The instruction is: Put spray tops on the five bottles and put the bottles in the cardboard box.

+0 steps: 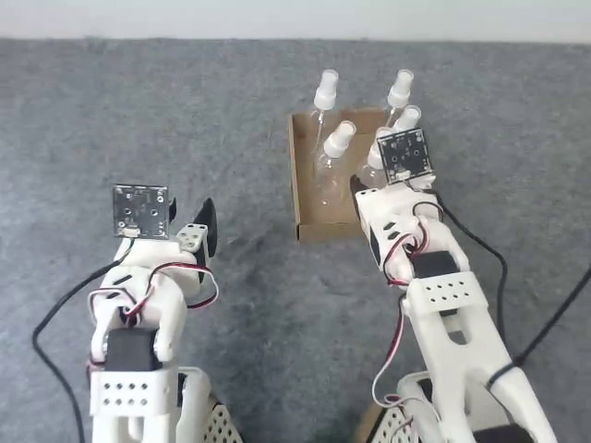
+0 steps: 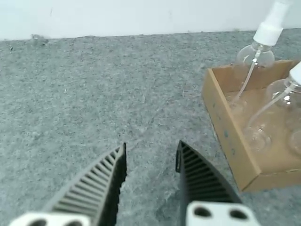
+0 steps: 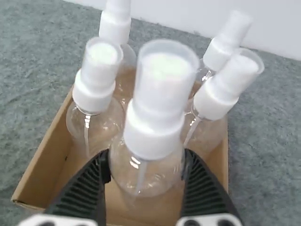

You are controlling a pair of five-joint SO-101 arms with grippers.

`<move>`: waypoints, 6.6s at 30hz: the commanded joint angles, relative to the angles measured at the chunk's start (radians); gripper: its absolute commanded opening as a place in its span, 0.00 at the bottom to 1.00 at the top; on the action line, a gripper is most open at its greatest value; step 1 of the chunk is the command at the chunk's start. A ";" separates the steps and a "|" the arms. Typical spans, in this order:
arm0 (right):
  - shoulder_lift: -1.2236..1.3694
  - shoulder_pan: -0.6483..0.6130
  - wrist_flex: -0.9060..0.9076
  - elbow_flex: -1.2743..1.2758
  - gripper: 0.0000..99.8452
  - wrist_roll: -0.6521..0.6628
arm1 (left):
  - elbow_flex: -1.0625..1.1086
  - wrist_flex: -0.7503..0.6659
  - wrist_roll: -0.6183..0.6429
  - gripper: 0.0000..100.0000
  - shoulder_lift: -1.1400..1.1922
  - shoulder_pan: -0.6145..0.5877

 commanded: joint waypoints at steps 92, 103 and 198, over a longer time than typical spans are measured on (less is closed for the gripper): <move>0.119 0.002 -0.091 0.000 0.32 -0.008 | -0.008 -0.028 -0.003 0.15 0.008 -0.006; 0.019 0.004 -0.028 -0.034 0.31 -0.008 | -0.008 -0.028 -0.003 0.15 0.008 -0.006; -1.227 0.300 1.081 0.629 0.02 0.230 | 0.415 0.399 -0.003 0.15 -0.451 -0.236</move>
